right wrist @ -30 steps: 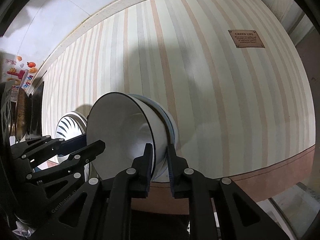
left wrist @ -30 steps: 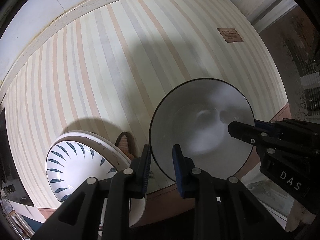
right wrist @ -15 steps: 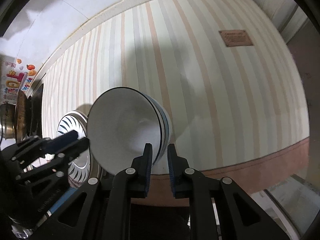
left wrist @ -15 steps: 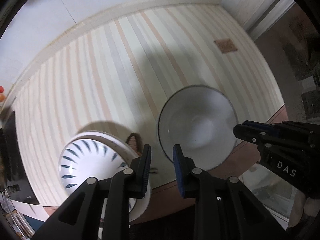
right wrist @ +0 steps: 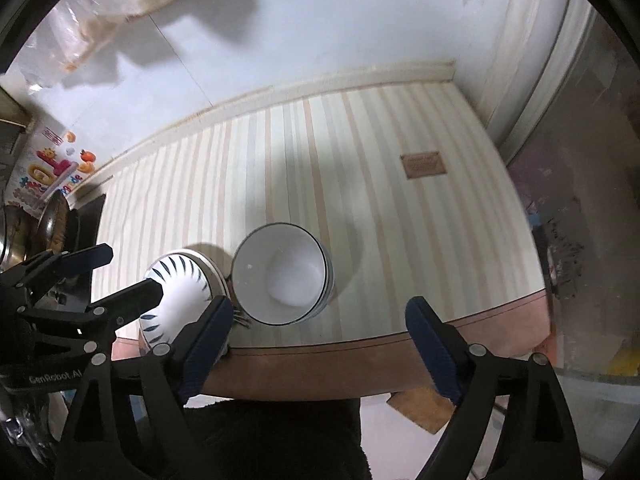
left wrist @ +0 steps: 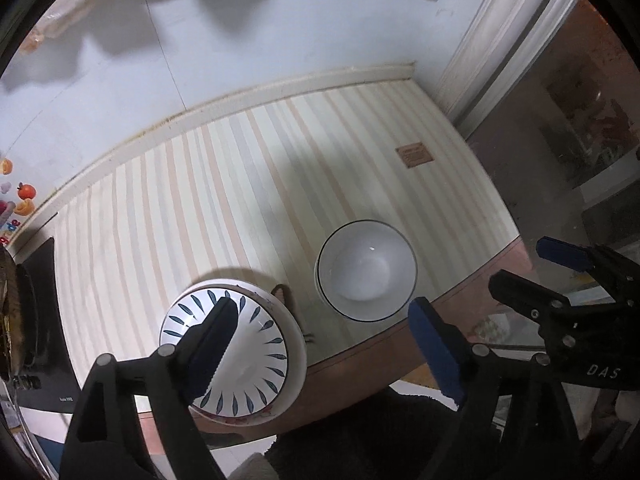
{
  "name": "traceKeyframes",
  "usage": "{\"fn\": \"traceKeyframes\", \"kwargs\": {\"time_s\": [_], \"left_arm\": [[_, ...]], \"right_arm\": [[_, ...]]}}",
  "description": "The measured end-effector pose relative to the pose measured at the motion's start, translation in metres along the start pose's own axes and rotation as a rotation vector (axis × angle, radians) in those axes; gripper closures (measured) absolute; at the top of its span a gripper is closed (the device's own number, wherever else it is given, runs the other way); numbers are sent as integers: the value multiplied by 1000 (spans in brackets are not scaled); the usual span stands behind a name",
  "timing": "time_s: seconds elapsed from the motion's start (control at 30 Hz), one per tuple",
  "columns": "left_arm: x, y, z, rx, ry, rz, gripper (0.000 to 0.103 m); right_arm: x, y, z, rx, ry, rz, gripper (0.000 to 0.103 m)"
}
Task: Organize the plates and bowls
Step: 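Open both tools and withdraw from the bowl stack, then grasp the bowl stack rim with both tools and lift it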
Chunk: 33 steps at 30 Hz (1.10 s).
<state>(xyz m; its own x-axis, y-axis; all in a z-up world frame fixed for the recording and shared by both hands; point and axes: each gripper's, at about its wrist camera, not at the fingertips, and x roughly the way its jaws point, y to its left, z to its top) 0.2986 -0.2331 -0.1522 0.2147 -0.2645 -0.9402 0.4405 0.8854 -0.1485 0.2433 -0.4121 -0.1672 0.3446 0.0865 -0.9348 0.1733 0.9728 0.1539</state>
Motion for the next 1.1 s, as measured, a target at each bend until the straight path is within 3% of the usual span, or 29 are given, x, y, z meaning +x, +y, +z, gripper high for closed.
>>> {"fn": "traceKeyframes", "kwargs": {"time_s": [0.17, 0.3, 0.37, 0.63, 0.8, 0.87, 1.1], "left_arm": [[-27, 1, -7, -7, -41, -30, 15], [-42, -3, -12, 2, -61, -48, 7], [-51, -4, -14, 8, -76, -52, 7], [-63, -1, -13, 11, -113, -48, 6], [-37, 10, -10, -36, -105, -55, 6], [-20, 18, -6, -57, -89, -60, 7], [77, 48, 16, -162, 66, -133, 7]], "right_arm": [[-38, 11, -9, -17, -61, -23, 10], [-64, 18, -16, -28, -101, -30, 8], [-74, 18, -19, -19, -120, 2, 8], [-80, 20, -23, -16, -123, 17, 6], [-54, 16, -21, -12, -80, 57, 6], [-35, 9, -20, 7, -54, 112, 6], [62, -29, -15, 155, 61, 280, 6]]}}
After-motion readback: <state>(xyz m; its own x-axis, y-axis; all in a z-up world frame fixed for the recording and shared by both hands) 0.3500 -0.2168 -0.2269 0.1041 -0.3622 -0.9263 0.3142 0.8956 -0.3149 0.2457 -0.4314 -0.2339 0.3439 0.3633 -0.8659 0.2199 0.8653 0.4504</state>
